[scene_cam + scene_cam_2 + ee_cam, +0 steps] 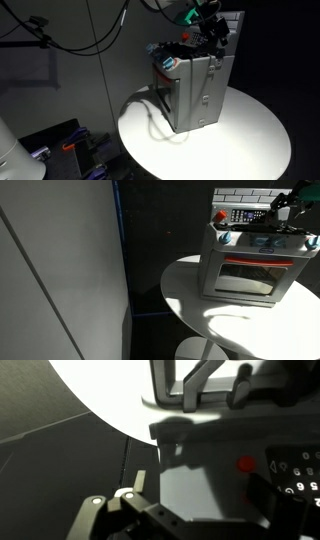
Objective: Press the top right orange button on the stove
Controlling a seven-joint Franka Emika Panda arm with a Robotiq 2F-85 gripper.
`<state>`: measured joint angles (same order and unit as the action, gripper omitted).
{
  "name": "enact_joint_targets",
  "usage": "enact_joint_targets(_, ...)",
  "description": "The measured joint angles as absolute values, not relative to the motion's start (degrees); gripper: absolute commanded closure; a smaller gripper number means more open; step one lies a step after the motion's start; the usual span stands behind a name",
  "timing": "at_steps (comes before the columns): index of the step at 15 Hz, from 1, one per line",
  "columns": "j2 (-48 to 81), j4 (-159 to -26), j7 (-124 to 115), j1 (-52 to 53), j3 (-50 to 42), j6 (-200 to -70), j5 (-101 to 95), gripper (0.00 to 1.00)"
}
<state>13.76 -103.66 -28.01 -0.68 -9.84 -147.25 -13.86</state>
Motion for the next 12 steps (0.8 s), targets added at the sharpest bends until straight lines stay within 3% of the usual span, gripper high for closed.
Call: enact_joint_targets(12,12.6,-103.86,-27.3,-0.67,-9.53,-145.56,-12.72,0.0)
